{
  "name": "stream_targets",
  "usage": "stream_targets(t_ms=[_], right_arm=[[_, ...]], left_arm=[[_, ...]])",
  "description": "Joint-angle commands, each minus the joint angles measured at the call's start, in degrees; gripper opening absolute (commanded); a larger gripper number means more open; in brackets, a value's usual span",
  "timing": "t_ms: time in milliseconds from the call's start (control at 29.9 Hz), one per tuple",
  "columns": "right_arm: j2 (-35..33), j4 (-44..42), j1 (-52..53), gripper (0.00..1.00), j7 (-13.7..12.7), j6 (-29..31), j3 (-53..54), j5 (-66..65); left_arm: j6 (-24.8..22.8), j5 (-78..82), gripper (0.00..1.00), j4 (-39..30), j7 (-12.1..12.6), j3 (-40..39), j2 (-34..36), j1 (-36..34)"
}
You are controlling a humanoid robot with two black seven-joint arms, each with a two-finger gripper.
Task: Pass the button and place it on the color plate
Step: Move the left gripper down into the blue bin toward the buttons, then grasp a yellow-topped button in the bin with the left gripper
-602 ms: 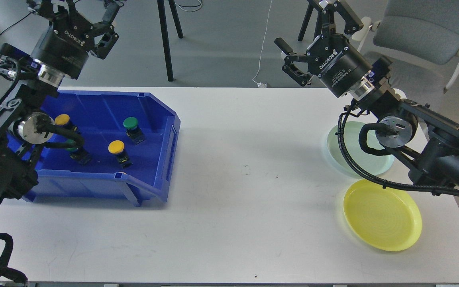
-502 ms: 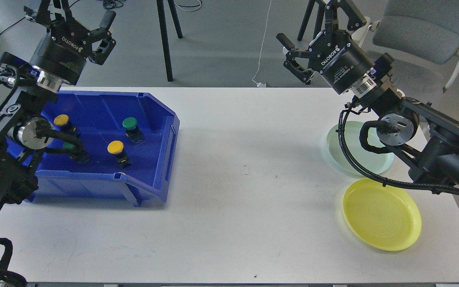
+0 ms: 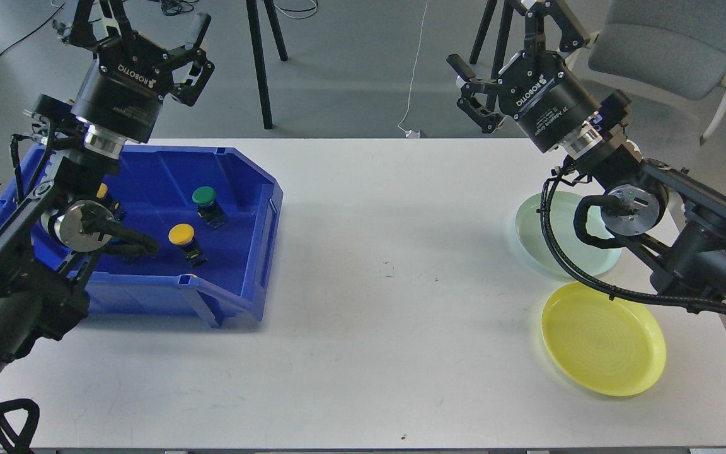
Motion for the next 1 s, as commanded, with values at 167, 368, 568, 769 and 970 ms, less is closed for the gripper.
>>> stream_targets(t_ms=[167,368,568,769,970], right_arm=[[0.23,-0.08,-1.75,0.99,-0.01,0.0,0.07,0.06],[0.5,0.01,-4.56,0.99,-0.01,0.0,1.03,0.06],[0.32,0.18,-8.25,0.99,-0.01,0.0,4.2,0.06],[-0.21,0.45,-10.01,0.99,-0.01,0.0,5.78,0.06],[-0.38,0.45,-10.01,0.99,-0.01,0.0,5.96,0.06]], left_arm=[[0.04,10.84,1.0,-6.25,0.0,3.82,16.65,-5.27],[0.04,32.29,1.0,-14.51,0.0,24.34,33.09,-22.56],[0.04,60.41,0.98,-12.68,0.0,58.71,34.96,-42.27],[0.04,67.3,0.98,-1.8,0.0,68.25,29.78,-40.37],[0.04,67.92,0.98,2.87,0.0,67.63,25.82,-35.61]])
